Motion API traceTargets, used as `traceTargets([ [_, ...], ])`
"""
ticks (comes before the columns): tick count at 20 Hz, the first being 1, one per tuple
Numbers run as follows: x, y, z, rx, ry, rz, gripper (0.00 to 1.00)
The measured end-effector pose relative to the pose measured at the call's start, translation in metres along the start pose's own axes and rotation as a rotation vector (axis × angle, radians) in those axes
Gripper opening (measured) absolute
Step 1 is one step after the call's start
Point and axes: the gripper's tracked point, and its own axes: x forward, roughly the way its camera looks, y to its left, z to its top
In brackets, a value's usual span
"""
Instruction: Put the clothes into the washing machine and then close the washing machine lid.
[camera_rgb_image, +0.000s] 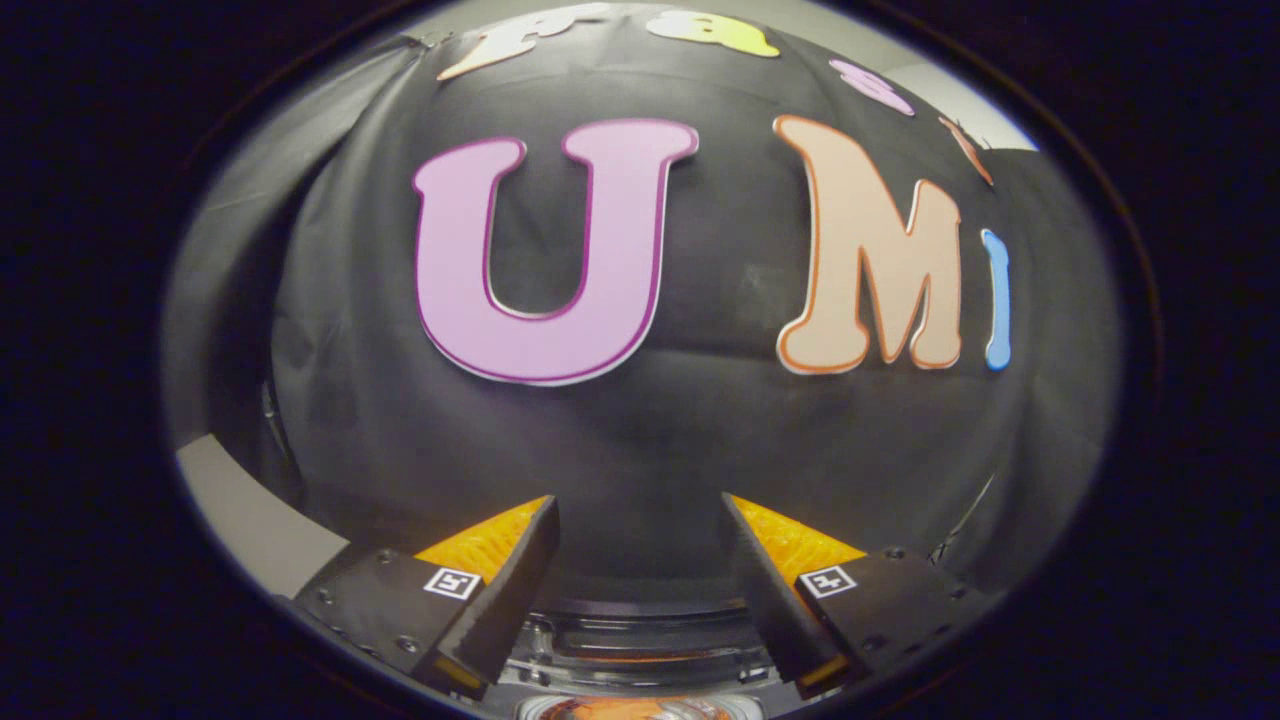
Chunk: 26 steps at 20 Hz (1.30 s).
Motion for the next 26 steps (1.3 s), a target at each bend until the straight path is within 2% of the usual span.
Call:
traceTargets([
  [4,0.007,0.001,-0.033,0.031,0.072,0.012,1.00],
  [8,-0.013,-0.001,-0.032,0.033,0.037,0.032,1.00],
  [16,-0.104,-0.003,-0.064,0.032,0.045,0.068,0.99],
  [22,-0.166,-0.013,-0.112,0.109,0.046,0.073,0.98],
  [26,-0.195,-0.028,-0.124,0.167,0.029,0.070,0.97],
])
